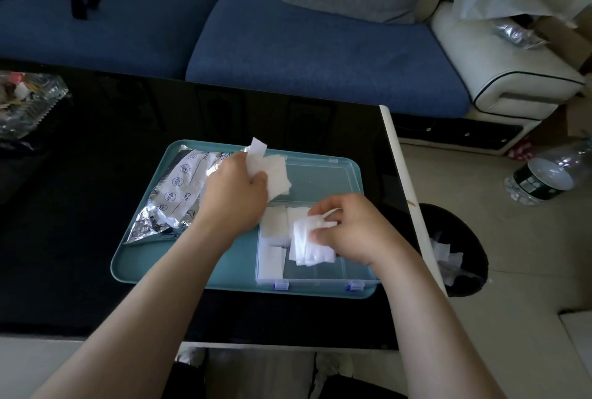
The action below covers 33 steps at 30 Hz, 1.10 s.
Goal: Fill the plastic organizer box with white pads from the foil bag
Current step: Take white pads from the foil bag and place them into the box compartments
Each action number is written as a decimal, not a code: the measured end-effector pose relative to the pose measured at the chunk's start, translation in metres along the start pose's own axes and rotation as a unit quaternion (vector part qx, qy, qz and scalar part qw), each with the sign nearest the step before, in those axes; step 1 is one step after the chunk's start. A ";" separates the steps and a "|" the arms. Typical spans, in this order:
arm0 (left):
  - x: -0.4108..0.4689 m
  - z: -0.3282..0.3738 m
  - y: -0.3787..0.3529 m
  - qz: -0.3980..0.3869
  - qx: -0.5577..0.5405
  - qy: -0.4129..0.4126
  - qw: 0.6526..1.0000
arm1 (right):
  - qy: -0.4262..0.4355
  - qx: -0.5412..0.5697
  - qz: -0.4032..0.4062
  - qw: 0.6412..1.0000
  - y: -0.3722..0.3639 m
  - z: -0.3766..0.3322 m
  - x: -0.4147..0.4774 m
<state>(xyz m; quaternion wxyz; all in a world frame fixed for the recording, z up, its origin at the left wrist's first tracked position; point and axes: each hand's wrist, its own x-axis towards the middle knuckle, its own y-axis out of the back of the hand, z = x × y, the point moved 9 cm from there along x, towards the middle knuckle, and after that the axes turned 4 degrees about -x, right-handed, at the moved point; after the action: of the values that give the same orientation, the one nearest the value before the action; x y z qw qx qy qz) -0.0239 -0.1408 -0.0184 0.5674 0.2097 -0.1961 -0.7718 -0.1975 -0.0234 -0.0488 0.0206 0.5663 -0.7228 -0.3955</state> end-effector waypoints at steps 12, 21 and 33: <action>-0.014 -0.032 -0.042 -0.200 -0.036 0.120 0.972 | -0.079 -0.116 0.006 0.990 -0.025 0.029 0.001; -0.008 -0.030 -0.037 -0.159 0.017 0.098 0.982 | -0.048 -0.156 0.032 0.986 -0.033 0.020 -0.008; -0.014 -0.031 -0.035 -0.173 0.037 0.111 0.978 | -0.085 -0.149 0.037 0.984 -0.026 0.024 -0.011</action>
<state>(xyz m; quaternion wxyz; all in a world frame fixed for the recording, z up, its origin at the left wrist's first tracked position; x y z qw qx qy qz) -0.0311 -0.1201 -0.0615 0.4353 0.3456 -0.1212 -0.8224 -0.1843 -0.0020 -0.0761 0.0580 0.4939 -0.6756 -0.5443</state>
